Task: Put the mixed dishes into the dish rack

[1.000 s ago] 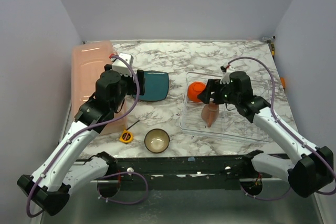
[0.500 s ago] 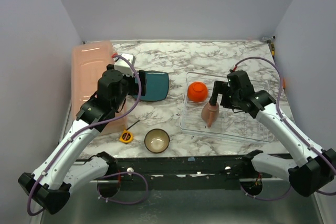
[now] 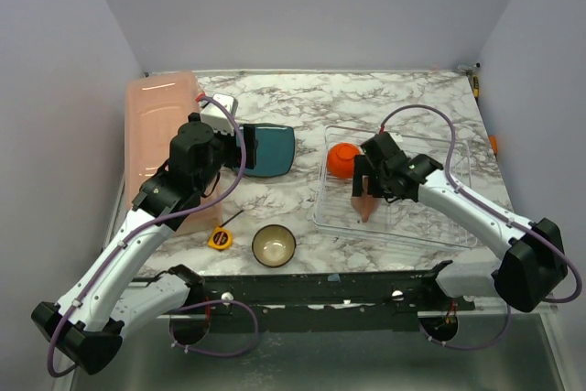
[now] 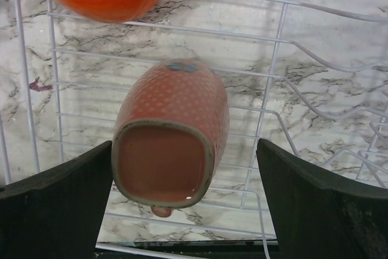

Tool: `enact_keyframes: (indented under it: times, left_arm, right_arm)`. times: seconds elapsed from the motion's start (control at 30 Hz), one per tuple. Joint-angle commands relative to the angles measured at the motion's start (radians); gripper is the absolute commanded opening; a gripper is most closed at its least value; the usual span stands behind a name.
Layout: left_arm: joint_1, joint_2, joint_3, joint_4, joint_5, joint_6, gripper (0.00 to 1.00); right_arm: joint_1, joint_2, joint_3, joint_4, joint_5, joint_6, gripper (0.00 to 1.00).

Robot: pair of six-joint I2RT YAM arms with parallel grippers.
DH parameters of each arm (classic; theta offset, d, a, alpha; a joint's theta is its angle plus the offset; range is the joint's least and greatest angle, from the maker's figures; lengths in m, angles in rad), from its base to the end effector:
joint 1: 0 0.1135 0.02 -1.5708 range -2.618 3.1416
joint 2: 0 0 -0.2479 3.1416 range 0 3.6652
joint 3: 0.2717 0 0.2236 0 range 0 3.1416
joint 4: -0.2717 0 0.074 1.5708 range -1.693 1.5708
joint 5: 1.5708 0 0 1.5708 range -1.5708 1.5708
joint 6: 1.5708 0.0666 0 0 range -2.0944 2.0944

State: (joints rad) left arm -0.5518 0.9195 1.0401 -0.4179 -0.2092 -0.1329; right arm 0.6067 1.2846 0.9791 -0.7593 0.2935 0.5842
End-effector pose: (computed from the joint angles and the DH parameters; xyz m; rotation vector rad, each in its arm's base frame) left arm 0.1856 -0.0980 0.3554 0.2462 1.8544 -0.2786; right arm 0.2084 0.1212 0.2233 0.0691 2.5632 0.0580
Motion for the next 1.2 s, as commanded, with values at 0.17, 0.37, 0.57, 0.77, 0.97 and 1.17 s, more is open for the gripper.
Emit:
enact_keyframes:
  times: [0.17, 0.37, 0.57, 0.77, 0.97, 1.17]
  left_arm:
    - [-0.003, -0.005, 0.019, -0.025, 0.039, -0.007, 0.89]
    - [-0.004, -0.007, 0.018, -0.025, 0.036, -0.004, 0.89]
    - [-0.003, -0.003, 0.020, -0.027, 0.036, -0.002, 0.88]
    - [-0.004, 0.001, 0.021, -0.030, 0.039, -0.002, 0.88]
    - [-0.004, 0.002, 0.020, -0.030, 0.037, -0.002, 0.88]
    - [-0.004, 0.007, 0.021, -0.031, 0.038, -0.001, 0.88]
  right_arm:
    - [0.005, 0.066, -0.021, 0.059, 0.064, 0.036, 0.91]
    - [0.016, 0.103, -0.025, 0.079, 0.064, 0.033, 0.86]
    - [0.015, 0.103, -0.001, 0.067, 0.066, 0.012, 0.57]
    - [0.016, 0.062, 0.035, 0.061, 0.098, -0.003, 0.23]
    - [0.016, 0.076, 0.064, 0.061, 0.119, -0.015, 0.01]
    - [0.016, 0.102, 0.065, 0.113, 0.137, -0.046, 0.00]
